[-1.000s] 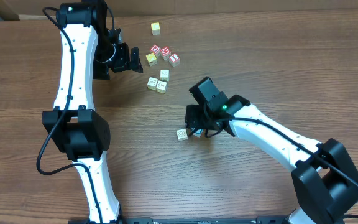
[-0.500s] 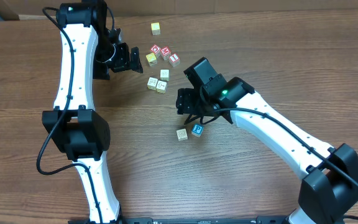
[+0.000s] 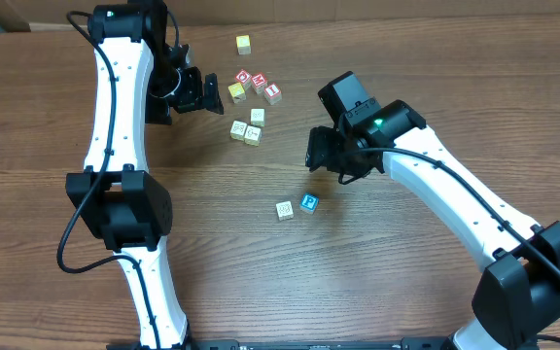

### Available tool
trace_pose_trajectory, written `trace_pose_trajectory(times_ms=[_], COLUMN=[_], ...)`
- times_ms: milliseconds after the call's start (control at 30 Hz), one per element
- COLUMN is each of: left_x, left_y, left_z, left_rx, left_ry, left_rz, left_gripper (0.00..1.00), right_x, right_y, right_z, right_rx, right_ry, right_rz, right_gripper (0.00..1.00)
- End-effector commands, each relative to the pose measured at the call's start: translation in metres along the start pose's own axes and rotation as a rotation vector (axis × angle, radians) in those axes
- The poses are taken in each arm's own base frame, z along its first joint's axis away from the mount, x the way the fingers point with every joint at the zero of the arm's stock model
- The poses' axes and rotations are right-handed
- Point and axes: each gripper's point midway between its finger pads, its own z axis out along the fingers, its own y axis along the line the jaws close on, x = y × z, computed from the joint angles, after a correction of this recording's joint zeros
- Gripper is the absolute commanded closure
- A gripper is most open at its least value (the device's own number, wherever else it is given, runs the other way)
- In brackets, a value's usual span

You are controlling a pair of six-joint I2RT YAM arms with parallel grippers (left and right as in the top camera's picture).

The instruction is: Flip 5 blocks

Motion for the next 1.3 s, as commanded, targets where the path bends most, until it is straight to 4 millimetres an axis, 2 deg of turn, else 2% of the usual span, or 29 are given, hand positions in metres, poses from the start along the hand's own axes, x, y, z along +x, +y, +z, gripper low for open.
trace_pose_trajectory(times_ms=[0,100,200,300,467,633,833,1000,1267], left_x=[-0.003,-0.003,-0.003,-0.003,-0.003,-0.003,-0.003,-0.003,-0.003], left_y=[0.002,0.002,0.002,0.002,0.002,0.002,0.002,0.002,0.002], left_z=[-0.001,-0.001,-0.001,-0.001,-0.001,-0.001,-0.001,-0.001,-0.001], left_rx=[-0.004,-0.004,-0.004,-0.004,-0.004,-0.004,-0.004,-0.004,-0.004], left_ry=[-0.010,-0.010,-0.011,-0.010,-0.010,-0.011,-0.010,-0.010,-0.010], left_rz=[-0.010,-0.010,-0.010,-0.010,-0.010,-0.010,-0.010,-0.010,-0.010], left_gripper=[0.00,0.00,0.00,0.00,0.00,0.00,0.00,0.00,0.00], right_x=[0.016,0.034,0.048,0.055,0.044,0.032,0.026,0.032,0.047], right_y=[-0.007,-0.015,-0.022,-0.028,-0.038,-0.030,-0.025,-0.024,-0.010], right_z=[0.015,0.033,0.050,0.063,0.076,0.084,0.089,0.092,0.096], right_rx=[0.021,0.041,0.050,0.050,0.067,0.009,-0.033,-0.034,-0.042], right_ry=[0.038,0.069,0.084,0.080,-0.011,-0.078,-0.123,-0.114,-0.096], right_rz=[0.010,0.018,0.028,0.043,0.034,0.025,0.015,0.007,-0.042], right_gripper=[0.46,0.56,0.71,0.75,0.81,0.89,0.94,0.95,0.96])
